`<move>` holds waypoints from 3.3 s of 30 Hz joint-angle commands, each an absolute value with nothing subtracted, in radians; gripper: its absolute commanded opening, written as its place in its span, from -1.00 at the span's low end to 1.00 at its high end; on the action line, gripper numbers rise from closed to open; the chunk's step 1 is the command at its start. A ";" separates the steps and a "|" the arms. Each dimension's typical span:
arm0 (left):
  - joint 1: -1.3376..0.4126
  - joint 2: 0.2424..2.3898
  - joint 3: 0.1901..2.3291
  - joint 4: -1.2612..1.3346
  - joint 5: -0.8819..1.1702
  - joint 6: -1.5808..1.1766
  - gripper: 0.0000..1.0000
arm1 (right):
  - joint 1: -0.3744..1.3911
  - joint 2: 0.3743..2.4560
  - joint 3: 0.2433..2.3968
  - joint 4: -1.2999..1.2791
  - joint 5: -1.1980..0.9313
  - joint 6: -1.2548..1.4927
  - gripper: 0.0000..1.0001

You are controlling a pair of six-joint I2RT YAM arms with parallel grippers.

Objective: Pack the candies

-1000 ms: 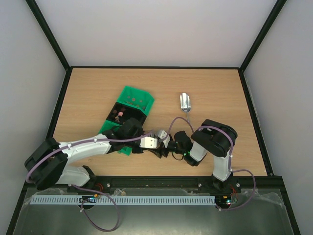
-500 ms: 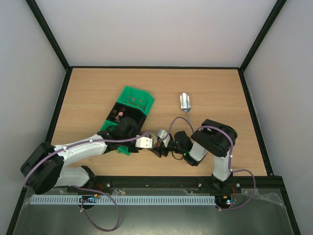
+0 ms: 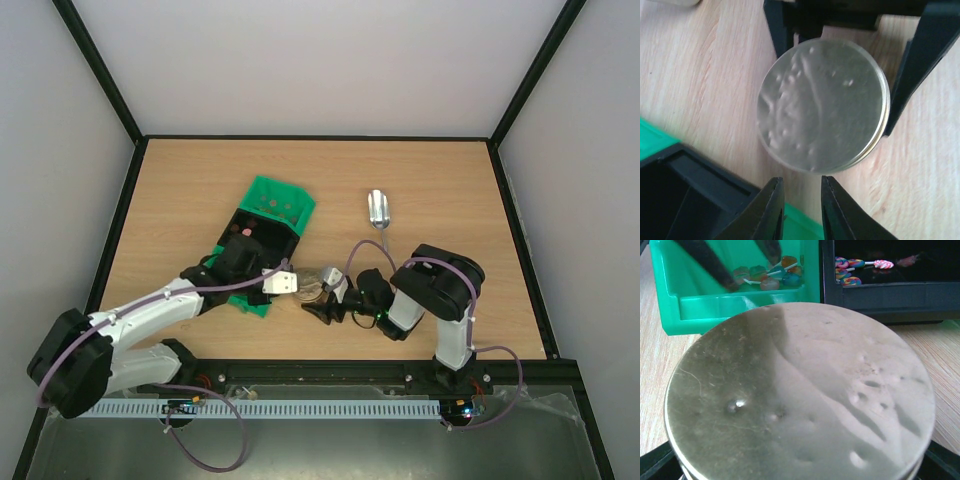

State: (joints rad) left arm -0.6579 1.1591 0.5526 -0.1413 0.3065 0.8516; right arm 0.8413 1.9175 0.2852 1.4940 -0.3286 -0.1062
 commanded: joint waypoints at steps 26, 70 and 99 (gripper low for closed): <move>-0.806 1.288 0.530 -0.013 0.134 0.740 -0.58 | 0.848 1.946 0.277 1.502 -0.342 -0.107 -0.63; -0.774 1.374 0.710 -0.086 0.240 0.194 0.99 | 0.848 1.977 0.325 1.501 -0.232 -0.015 -0.69; -0.725 1.454 0.714 -0.176 0.308 0.477 0.38 | 0.848 1.947 0.273 1.535 -0.399 -0.111 -0.70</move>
